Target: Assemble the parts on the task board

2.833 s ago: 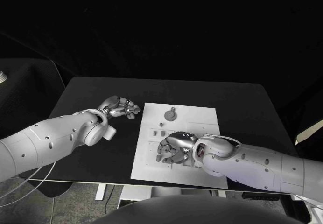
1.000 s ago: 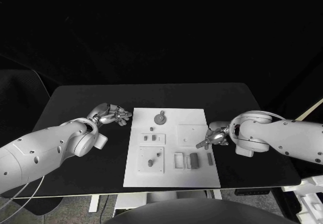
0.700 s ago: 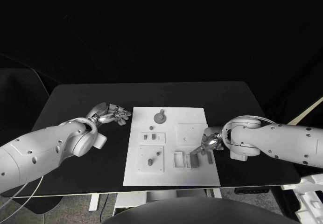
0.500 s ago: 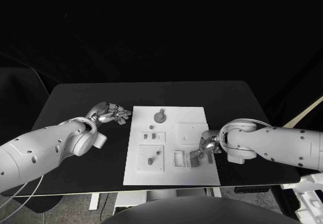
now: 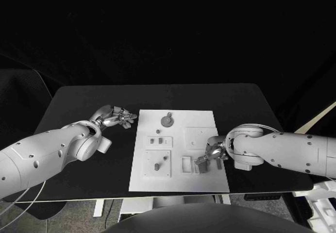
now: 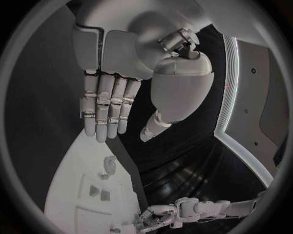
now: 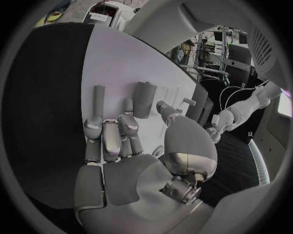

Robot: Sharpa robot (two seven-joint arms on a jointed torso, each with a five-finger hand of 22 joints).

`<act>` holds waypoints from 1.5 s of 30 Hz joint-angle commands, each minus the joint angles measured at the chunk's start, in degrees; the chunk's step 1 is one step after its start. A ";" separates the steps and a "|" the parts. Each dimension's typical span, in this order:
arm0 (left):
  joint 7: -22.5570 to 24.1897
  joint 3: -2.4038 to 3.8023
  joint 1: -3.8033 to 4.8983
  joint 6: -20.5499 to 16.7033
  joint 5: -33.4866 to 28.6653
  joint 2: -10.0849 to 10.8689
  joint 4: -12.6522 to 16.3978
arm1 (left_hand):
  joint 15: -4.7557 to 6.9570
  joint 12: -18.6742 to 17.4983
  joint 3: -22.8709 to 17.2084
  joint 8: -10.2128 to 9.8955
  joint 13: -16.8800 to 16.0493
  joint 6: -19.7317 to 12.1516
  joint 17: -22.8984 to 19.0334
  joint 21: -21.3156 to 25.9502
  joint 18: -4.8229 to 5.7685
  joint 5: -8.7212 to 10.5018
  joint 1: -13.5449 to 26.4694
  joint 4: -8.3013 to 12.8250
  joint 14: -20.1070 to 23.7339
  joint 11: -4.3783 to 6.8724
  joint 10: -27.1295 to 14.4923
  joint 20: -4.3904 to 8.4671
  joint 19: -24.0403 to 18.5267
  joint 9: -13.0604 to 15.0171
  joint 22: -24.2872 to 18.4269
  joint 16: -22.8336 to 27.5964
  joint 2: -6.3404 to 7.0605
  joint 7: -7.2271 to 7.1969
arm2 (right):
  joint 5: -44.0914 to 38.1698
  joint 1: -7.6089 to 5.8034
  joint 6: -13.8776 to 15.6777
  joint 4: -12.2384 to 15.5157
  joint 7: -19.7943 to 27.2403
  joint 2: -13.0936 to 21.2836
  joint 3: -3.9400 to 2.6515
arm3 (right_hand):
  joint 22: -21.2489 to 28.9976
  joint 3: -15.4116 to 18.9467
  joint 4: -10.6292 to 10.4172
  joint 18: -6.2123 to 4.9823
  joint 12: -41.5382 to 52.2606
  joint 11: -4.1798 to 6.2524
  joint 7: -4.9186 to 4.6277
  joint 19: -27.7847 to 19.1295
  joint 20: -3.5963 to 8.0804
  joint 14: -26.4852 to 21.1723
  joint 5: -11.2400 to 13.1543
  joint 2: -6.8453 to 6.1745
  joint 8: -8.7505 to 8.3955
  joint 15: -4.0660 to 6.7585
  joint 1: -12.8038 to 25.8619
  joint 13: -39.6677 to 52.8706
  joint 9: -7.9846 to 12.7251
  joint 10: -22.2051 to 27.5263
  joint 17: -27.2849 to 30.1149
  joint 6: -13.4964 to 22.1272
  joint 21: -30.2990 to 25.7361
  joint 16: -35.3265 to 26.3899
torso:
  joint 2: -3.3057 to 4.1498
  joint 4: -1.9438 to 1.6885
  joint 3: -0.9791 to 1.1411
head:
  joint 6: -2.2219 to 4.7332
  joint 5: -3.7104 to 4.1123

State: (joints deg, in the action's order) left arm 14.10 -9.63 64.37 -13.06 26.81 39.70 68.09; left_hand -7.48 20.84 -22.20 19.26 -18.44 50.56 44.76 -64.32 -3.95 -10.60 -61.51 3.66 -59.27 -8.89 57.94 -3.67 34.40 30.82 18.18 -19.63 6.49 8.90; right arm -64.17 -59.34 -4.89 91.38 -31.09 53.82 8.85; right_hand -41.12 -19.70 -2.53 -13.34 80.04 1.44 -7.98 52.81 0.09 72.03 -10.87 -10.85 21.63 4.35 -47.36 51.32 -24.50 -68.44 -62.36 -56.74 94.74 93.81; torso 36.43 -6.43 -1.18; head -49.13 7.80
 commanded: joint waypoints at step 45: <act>-0.28 0.04 0.07 -0.21 -0.35 0.26 0.18 | -0.14 -0.43 0.45 -0.10 -0.08 0.05 -0.15 0.46 -0.15 -0.12 0.80 -0.05 0.40 0.20 -0.07 0.01 -0.61 0.02 0.03 0.43 -0.22 0.12 | 3.32 1.27 4.60 0.45 -2.29 0.88 0.11 | -0.34 -5.95 9.37 -1.65 0.79 0.09 -0.20 -0.88 0.15 2.97 -1.04 5.75 1.01 1.19 -10.57 0.81 -1.15 0.33 -5.00 -2.52 6.77 2.16 | -0.06 0.02 0.04 | -0.85 -0.36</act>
State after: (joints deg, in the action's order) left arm 13.59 -9.63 64.37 -13.08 26.78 40.02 68.22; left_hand -7.47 20.62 -22.06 19.26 -18.46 50.56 44.67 -64.10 -3.90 -10.60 -61.29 3.52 -59.27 -8.89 57.94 -3.47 34.19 30.82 18.17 -19.30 6.26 8.90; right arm -64.45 -58.46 -2.75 91.72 -31.76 54.33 8.63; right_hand -41.39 -23.09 4.57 -13.33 80.49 1.54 -7.47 52.18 0.31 72.97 -11.54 -7.39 22.32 3.86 -55.84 52.05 -26.44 -67.70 -67.28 -58.08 94.76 94.64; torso 36.39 -6.39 -1.17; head -50.00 7.42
